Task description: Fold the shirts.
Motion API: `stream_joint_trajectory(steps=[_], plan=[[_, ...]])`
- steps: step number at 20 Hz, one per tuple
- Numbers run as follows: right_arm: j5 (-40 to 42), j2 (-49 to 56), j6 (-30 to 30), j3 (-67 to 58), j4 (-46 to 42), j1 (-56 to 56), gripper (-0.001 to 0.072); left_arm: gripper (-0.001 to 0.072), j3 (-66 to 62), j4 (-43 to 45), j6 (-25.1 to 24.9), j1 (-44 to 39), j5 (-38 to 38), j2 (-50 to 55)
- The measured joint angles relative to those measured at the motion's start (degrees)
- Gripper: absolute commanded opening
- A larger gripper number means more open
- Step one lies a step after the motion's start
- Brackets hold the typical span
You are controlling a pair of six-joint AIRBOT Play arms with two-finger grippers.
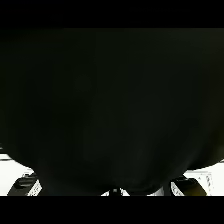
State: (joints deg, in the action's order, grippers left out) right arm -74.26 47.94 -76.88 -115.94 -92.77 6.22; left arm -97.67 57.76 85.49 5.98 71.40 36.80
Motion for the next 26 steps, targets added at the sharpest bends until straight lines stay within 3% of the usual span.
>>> stream_joint_trajectory(steps=[5,11,17,18,19,20,21,25,26], plan=[[-6.54,16.00,-5.14,5.46,-0.04,0.02,0.0065,0.0037,19.39,7.67,1.18,0.00,-0.85,2.89],[5.44,41.22,-11.04,11.39,4.61,0.00,0.0067,0.0037,35.12,11.50,2.38,0.02,-13.16,18.05],[10.32,55.65,-15.02,12.22,16.52,-0.07,0.0074,0.0038,37.20,9.44,3.96,0.09,-16.48,36.76],[10.12,56.89,-15.21,12.31,18.38,-0.07,0.0146,0.0059,37.29,8.04,4.13,0.09,-16.59,39.01],[10.10,57.86,-15.50,12.33,20.41,-0.07,0.0524,0.0227,37.33,6.27,4.13,0.09,-16.70,40.89],[10.16,58.36,-15.52,12.31,22.38,-0.07,0.0698,0.0509,37.38,4.31,4.15,0.15,-16.83,42.51],[10.05,58.71,-15.50,12.11,24.28,-0.15,0.0698,0.0674,37.22,2.43,4.17,0.28,-16.74,43.58],[2.56,56.15,-12.00,9.09,25.53,-2.62,0.0697,0.0617,31.85,1.66,3.26,4.70,-7.96,45.59],[-1.27,54.62,-10.60,8.57,22.95,-4.00,0.0692,0.0550,30.32,2.91,2.36,6.58,-3.87,45.59]])
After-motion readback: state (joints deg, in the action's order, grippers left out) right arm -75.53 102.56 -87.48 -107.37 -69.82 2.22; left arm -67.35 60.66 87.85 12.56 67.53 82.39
